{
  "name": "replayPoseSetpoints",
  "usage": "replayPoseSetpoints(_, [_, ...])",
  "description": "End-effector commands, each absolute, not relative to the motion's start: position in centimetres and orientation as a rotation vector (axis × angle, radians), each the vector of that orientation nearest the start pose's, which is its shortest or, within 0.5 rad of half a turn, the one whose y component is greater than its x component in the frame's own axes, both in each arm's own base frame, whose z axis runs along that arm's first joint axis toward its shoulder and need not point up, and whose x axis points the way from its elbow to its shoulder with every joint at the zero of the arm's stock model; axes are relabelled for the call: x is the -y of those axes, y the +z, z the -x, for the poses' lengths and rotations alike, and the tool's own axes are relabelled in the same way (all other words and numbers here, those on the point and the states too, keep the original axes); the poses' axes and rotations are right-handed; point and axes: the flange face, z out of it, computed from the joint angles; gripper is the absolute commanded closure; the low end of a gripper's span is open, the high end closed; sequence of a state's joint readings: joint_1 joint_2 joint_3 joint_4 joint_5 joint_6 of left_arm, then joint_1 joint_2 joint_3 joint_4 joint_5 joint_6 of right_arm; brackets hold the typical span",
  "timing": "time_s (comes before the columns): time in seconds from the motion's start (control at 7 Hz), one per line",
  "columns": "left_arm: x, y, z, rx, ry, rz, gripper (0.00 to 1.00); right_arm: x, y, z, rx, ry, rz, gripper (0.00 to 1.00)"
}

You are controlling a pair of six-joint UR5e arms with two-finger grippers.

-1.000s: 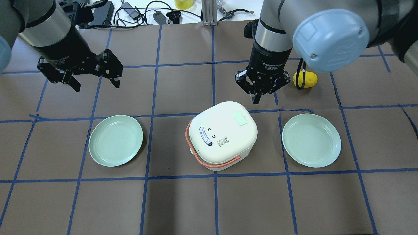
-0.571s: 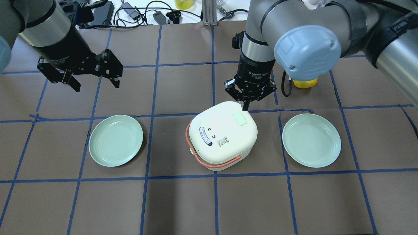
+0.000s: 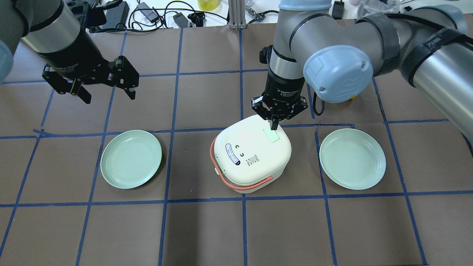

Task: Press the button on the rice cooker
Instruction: 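Lower the right gripper and press the rice cooker's lid button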

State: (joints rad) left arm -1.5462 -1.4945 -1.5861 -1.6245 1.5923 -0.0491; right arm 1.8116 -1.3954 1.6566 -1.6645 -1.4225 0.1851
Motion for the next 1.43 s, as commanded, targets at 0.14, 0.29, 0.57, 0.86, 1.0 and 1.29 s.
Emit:
replayPoseSetpoints(0.14, [46.2, 51.1, 12.0, -3.118, -0.012, 0.115, 0.0, 48.5, 35.6, -27.1, -3.017, 0.304, 0.061, 1.0])
replayPoseSetpoints(0.29, [46.2, 51.1, 12.0, -3.118, -0.012, 0.115, 0.0, 48.5, 35.5, -27.2, -3.015, 0.309, 0.063, 1.0])
replayPoseSetpoints(0.57, [46.2, 51.1, 12.0, -3.118, -0.012, 0.115, 0.0, 48.5, 35.6, -27.3, -3.001, 0.31, 0.061, 1.0])
replayPoseSetpoints(0.86, [46.2, 51.1, 12.0, -3.118, -0.012, 0.115, 0.0, 48.8, 36.4, -27.3, -3.002, 0.286, 0.043, 1.0])
replayPoseSetpoints(1.0, [46.2, 51.1, 12.0, -3.118, -0.012, 0.115, 0.0, 49.2, 37.8, -27.3, -3.012, 0.251, -0.033, 0.85])
replayPoseSetpoints(1.29, [46.2, 51.1, 12.0, -3.118, -0.012, 0.115, 0.0, 50.8, 43.5, -27.3, -3.023, 0.086, -0.072, 0.0])
